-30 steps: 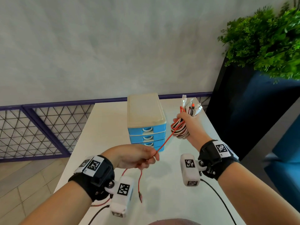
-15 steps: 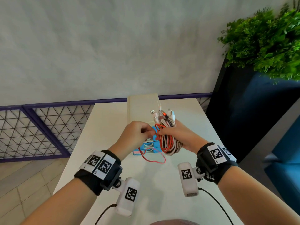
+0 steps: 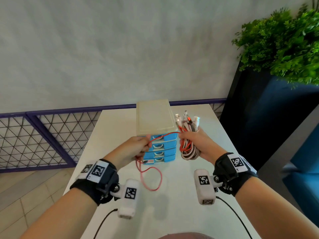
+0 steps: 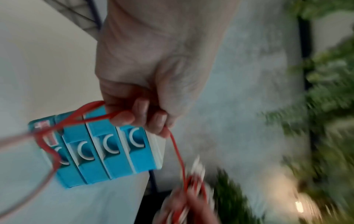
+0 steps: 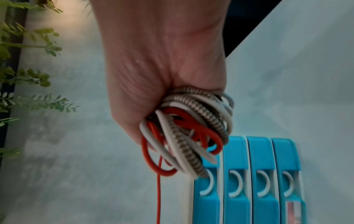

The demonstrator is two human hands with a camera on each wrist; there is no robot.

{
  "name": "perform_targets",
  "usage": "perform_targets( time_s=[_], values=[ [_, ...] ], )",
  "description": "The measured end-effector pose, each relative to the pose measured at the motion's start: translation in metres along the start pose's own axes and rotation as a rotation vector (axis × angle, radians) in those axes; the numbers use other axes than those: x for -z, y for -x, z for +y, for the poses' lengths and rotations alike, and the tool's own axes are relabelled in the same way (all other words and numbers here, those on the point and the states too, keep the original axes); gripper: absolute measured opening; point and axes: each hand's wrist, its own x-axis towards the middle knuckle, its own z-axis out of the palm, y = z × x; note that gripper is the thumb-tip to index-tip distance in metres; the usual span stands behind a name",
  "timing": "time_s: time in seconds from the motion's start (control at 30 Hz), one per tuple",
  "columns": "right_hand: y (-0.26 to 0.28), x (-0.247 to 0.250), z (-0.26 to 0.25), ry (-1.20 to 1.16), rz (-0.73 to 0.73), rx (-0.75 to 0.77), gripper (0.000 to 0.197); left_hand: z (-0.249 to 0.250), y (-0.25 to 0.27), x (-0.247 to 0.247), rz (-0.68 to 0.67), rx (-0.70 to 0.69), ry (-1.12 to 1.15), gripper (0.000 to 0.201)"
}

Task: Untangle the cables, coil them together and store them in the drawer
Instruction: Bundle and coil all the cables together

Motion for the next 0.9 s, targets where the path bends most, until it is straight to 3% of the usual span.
perform_targets(
  time_s=[0.1, 0.2, 0.33, 0.5, 0.63, 0.73, 0.9],
  values=[
    [-0.005, 0.008, 0.004, 0.095, 0.067, 0.033, 0.018, 0.002, 0.005, 0.005, -0.123, 0.134, 0.272, 0.025],
    [-0.004, -0.006, 0.004, 0.112, 0.053, 0.083, 0.019, 0.012, 0.01, -0.01, -0.171, 0.158, 0.382, 0.018],
    [-0.001, -0.024, 0.005, 0.021, -0.038, 0.163, 0.029, 0.022, 0.014, -0.034, -0.229, 0.167, 0.376, 0.011],
    [0.005, -0.029, 0.001, -0.134, -0.109, 0.12, 0.05, 0.026, 0.012, -0.048, -0.255, 0.198, 0.355, 0.011],
    [0.005, -0.023, 0.003, -0.083, -0.18, 0.073, 0.033, 0.027, 0.013, -0.052, -0.265, 0.198, 0.232, 0.013],
    [0.001, -0.022, 0.004, 0.018, -0.023, 0.057, 0.02, 0.023, 0.013, -0.054, -0.281, 0.166, 0.135, 0.019],
    [-0.008, -0.002, -0.005, -0.169, 0.257, 0.065, 0.019, 0.002, 0.018, -0.036, -0.452, 0.209, 0.155, 0.029]
  ],
)
